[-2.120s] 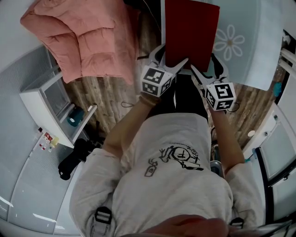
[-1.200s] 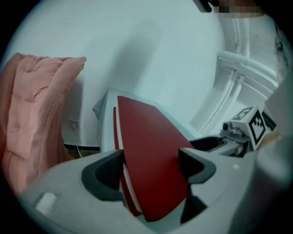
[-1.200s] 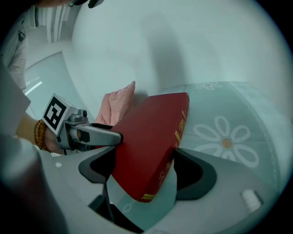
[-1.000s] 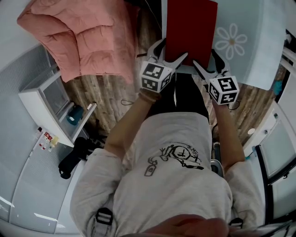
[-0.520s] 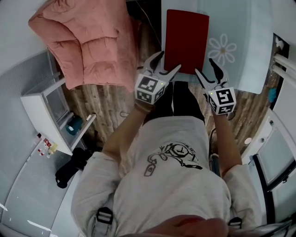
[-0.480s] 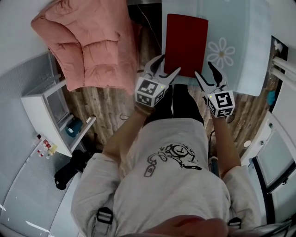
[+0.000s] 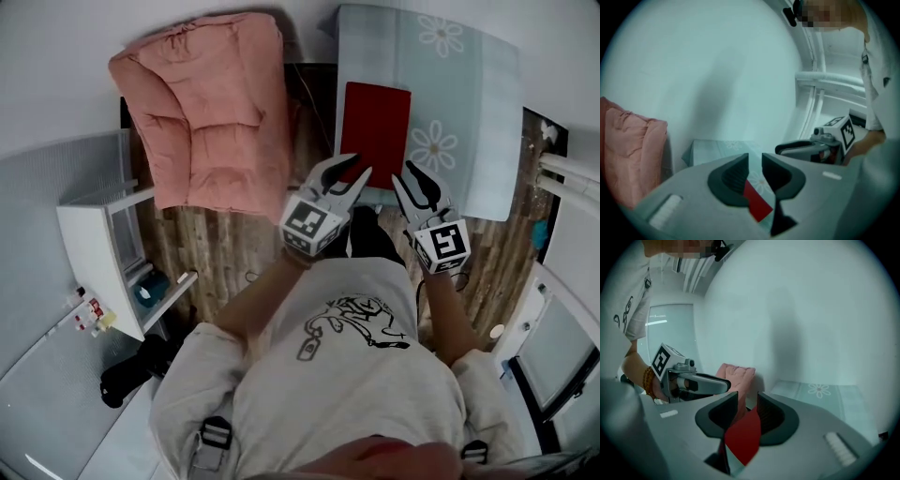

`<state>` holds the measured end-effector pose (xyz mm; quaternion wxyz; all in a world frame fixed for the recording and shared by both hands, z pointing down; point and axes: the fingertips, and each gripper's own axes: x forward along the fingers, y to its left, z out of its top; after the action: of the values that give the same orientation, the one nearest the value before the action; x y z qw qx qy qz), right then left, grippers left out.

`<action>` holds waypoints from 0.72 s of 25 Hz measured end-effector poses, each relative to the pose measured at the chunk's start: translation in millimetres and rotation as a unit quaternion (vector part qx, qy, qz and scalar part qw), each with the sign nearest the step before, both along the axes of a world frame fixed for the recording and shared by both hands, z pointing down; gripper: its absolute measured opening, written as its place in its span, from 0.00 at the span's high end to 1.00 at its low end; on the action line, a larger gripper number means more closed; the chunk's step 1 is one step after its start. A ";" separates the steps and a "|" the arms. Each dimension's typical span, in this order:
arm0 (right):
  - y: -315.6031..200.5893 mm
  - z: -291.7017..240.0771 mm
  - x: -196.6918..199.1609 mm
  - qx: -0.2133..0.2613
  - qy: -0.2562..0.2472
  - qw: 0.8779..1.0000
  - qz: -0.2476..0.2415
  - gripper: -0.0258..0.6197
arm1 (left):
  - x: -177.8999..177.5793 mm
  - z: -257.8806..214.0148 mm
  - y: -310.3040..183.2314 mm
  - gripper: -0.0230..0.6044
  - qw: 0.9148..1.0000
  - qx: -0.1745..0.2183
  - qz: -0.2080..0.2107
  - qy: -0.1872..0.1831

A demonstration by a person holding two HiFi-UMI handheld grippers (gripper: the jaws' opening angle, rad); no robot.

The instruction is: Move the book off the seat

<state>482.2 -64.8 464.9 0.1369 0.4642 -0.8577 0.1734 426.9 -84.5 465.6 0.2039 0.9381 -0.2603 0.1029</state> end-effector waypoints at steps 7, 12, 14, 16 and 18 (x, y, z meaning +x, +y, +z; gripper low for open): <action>9.1 -74.3 -7.7 0.043 -0.014 0.999 0.001 0.82 | 5.1 -74.1 11.9 0.92 0.998 0.055 0.006 0.030; 15.3 -115.5 -11.2 0.074 -0.017 0.997 0.005 0.85 | 5.2 -117.8 22.5 0.96 0.995 0.086 0.010 0.050; 17.7 -129.6 -13.9 0.090 -0.014 0.996 0.001 0.88 | 3.6 -131.8 26.4 0.96 0.994 0.093 0.011 0.056; 19.1 -142.7 -15.9 0.102 -0.013 0.995 -0.003 0.90 | 4.5 -153.2 26.7 0.96 0.991 0.109 0.010 0.074; 18.4 -154.6 -16.8 0.113 -0.012 0.994 -0.003 0.91 | 4.5 -168.8 25.7 0.96 0.989 0.122 0.011 0.084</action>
<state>465.4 -46.4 310.3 0.0736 0.4720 -0.8748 0.0807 431.3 -58.8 296.9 0.1081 0.9641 -0.2423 -0.0059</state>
